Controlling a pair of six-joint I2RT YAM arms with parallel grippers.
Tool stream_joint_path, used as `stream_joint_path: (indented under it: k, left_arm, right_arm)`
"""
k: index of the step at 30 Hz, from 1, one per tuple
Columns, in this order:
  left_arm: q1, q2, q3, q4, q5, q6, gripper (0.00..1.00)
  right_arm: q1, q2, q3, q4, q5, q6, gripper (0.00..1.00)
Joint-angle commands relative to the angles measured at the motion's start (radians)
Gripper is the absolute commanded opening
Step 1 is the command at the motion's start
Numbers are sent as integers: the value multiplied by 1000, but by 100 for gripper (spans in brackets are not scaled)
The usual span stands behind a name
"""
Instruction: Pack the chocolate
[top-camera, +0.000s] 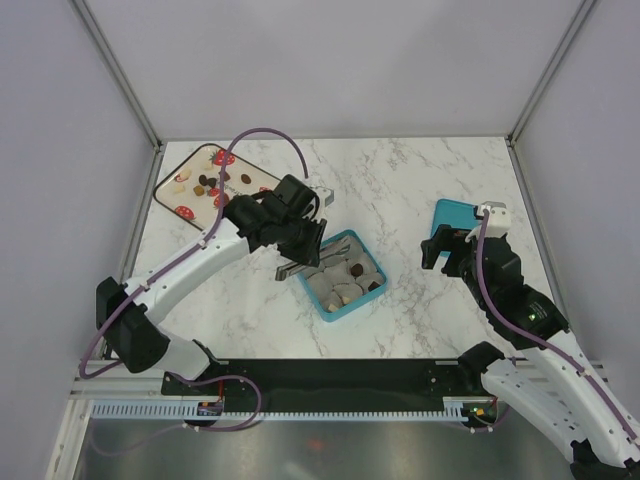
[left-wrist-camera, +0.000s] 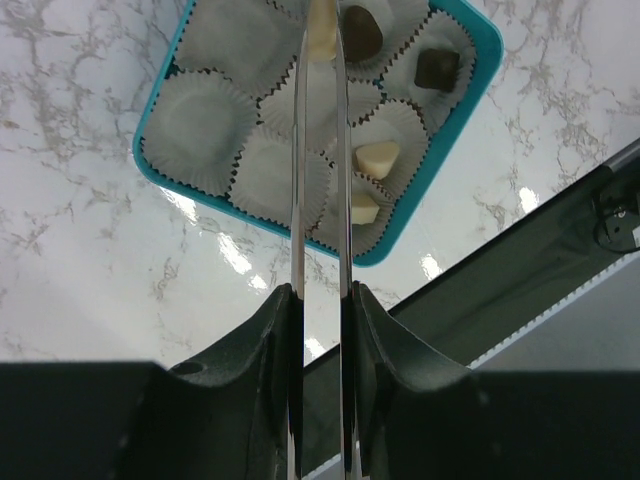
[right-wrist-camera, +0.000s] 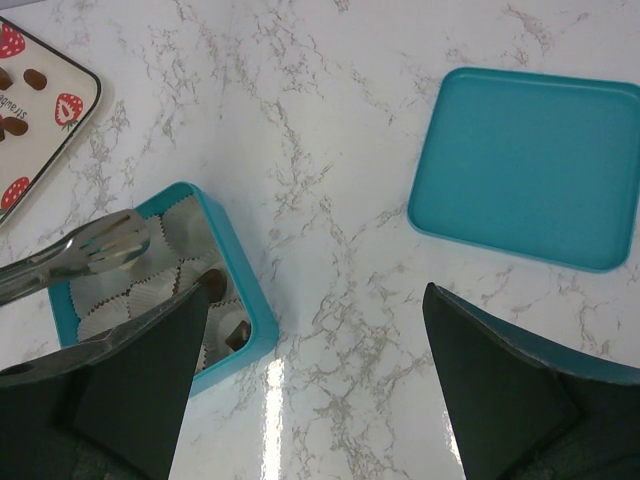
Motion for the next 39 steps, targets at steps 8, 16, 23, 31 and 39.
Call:
stream_joint_path:
  k: [8,16,23,31,39]
  left_arm:
    - [-58,-33,-58,9,25,-37,32]
    - [-63,-24,-64,-8,8,-34,32]
    - [-63,-5,-63,-27,-1,-22,33]
    - [-63,2,-71,-25,5,-19,36]
    - [-64,11,-66,-25,10,-14,40]
  right_arm:
    - [1,-15,27,16,-3,14,97]
    - [0,-21,27,11,0,16,97]
    - [0,-15,27,11,0,14,97]
    - [0,-12,30,11,3,10,97]
    - [0,-13,27,11,3,10,97]
